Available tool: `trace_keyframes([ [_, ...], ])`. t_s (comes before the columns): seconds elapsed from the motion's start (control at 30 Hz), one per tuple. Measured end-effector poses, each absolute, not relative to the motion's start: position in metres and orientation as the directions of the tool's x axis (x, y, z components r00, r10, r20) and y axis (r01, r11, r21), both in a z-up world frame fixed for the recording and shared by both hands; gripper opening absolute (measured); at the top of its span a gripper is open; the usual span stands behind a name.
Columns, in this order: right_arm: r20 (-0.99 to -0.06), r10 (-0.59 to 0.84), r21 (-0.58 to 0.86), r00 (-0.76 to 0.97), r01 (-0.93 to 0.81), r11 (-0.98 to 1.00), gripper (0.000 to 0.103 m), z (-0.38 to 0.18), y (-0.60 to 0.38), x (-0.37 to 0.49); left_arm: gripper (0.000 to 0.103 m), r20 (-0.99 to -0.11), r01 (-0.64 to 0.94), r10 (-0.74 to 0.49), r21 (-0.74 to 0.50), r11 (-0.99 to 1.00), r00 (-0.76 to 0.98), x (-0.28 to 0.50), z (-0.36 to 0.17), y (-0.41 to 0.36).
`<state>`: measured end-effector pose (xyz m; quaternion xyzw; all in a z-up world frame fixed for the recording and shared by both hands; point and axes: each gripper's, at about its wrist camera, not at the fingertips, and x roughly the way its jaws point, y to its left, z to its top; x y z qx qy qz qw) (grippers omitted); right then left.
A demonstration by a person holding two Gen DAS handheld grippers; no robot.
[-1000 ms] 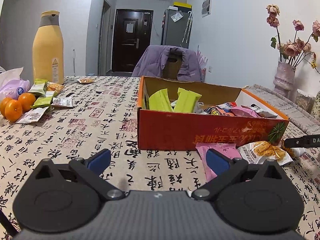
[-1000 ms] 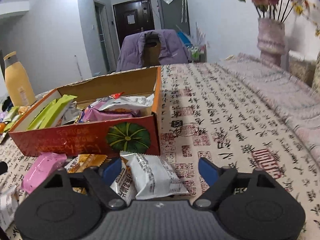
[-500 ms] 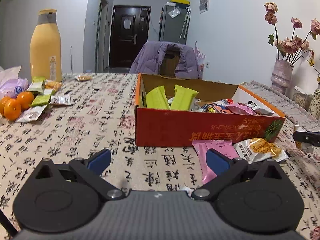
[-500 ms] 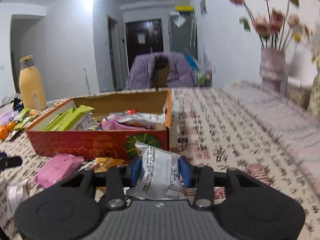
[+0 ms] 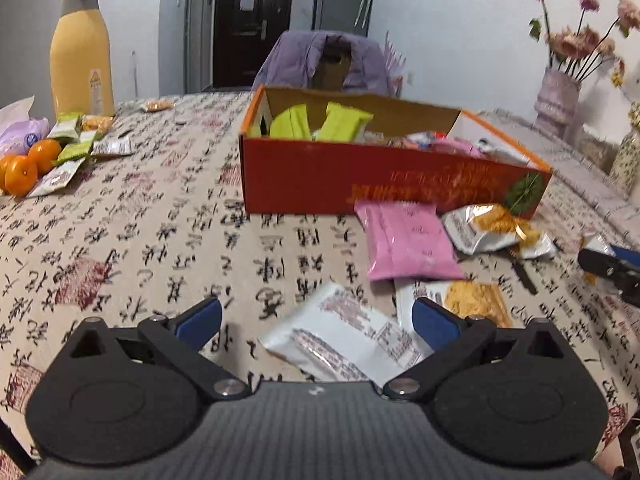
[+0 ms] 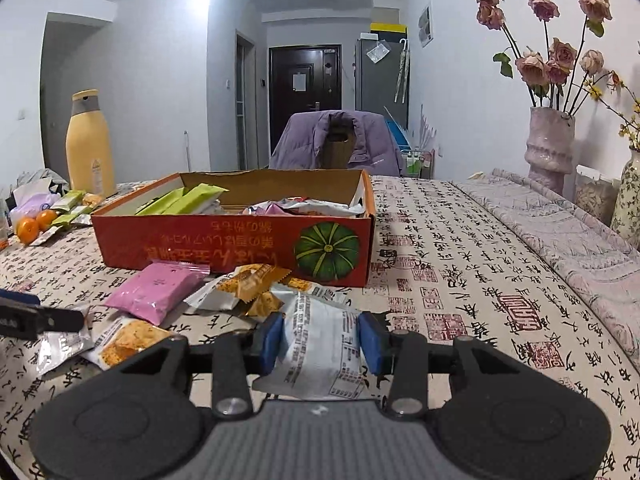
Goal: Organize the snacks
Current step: 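Grasp a white sachet with the left gripper while the right holds its sachet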
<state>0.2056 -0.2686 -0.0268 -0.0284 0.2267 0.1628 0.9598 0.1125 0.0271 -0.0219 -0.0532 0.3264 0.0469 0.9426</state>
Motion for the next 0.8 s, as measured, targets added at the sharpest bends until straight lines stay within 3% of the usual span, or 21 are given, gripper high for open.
trace_keyframes([
  [0.47,-0.439,0.340,0.046,0.832,-0.358,0.933,0.041,-0.036,-0.262,0.201,0.101,-0.639,-0.137,0.090,-0.024,0.990,0.764,0.118,-0.030,0.012],
  [0.63,-0.440,0.352,0.053,0.827,-0.367,0.929,0.041,-0.039,-0.260,0.201,0.079,-0.621,-0.131,0.092,-0.016,0.991,0.778,0.113,-0.029,0.008],
  [0.8,-0.436,0.354,0.058,0.828,-0.366,0.929,0.041,-0.040,-0.261,0.201,0.072,-0.608,-0.121,0.084,-0.021,0.992,0.790,0.107,-0.026,0.009],
])
